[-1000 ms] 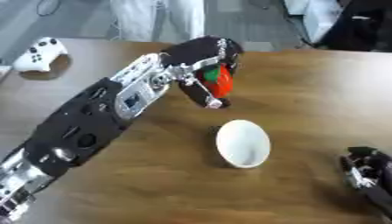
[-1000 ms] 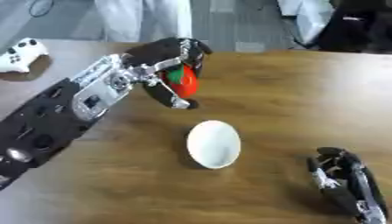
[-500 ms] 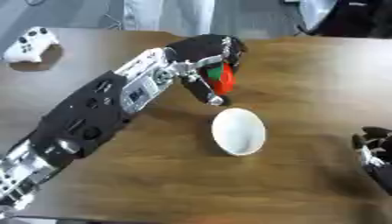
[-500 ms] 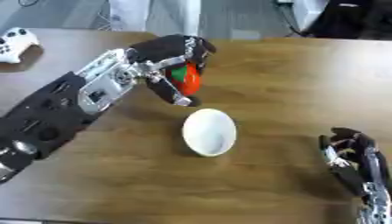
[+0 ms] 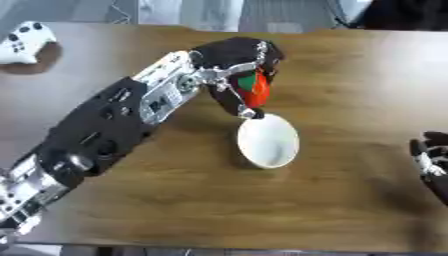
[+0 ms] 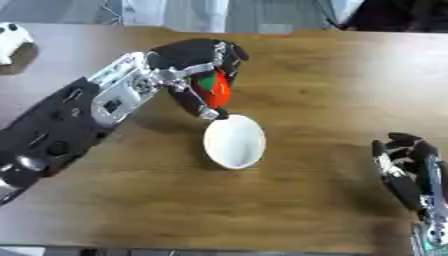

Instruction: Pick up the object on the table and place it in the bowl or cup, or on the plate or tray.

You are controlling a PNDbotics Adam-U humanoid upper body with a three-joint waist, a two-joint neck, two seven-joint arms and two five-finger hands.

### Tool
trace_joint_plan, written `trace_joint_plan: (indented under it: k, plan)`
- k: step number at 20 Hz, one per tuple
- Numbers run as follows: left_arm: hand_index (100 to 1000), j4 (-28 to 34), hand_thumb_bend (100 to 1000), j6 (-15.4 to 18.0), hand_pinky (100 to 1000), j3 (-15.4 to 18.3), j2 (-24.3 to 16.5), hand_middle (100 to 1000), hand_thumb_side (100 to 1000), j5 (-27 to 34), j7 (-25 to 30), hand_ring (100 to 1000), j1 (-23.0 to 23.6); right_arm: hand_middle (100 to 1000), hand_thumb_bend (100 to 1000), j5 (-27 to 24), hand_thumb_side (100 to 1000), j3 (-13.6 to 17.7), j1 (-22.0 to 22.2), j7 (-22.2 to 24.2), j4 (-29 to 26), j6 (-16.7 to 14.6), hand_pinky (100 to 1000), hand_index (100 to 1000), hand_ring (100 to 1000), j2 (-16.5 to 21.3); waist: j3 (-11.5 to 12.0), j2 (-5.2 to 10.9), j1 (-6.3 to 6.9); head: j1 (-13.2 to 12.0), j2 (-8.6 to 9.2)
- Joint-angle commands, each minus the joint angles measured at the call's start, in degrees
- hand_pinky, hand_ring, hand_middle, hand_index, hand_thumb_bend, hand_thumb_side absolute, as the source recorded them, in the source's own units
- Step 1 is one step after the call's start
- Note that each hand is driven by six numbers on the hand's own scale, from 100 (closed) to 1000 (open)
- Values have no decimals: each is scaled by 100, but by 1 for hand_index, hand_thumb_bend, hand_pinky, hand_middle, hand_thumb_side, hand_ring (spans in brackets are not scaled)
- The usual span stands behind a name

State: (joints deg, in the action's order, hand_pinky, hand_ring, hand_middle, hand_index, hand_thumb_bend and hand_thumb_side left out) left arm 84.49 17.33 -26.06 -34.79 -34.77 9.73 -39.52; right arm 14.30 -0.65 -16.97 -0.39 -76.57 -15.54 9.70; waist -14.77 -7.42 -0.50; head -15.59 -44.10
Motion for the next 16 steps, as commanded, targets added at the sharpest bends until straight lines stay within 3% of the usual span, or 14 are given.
trace_joint_plan:
  k: [1, 2, 10, 16]
  plan:
    - [381, 28, 497, 45, 614, 1, -7, 402, 100, -28, 4, 862, -119, 542, 493, 0, 381, 77, -93, -58, -137, -12, 154, 707, 441, 156, -9, 54, 14, 46, -2]
    - [381, 20, 520, 54, 614, -8, 4, 403, 100, -30, 9, 861, -118, 541, 473, -3, 416, 94, -102, -76, -157, -11, 156, 707, 441, 158, -10, 53, 17, 44, -2]
    - [383, -84, 521, 195, 627, -129, 50, 415, 100, -86, 101, 864, -87, 543, 472, -168, 435, 154, -200, -157, -548, 29, 168, 707, 444, 135, -32, 56, 22, 28, -2]
    - [401, -120, 544, 266, 684, -176, 81, 441, 100, -80, 123, 907, -102, 543, 473, -127, 441, 169, -207, -153, -599, 56, 167, 707, 444, 149, -30, 61, 20, 25, -2]
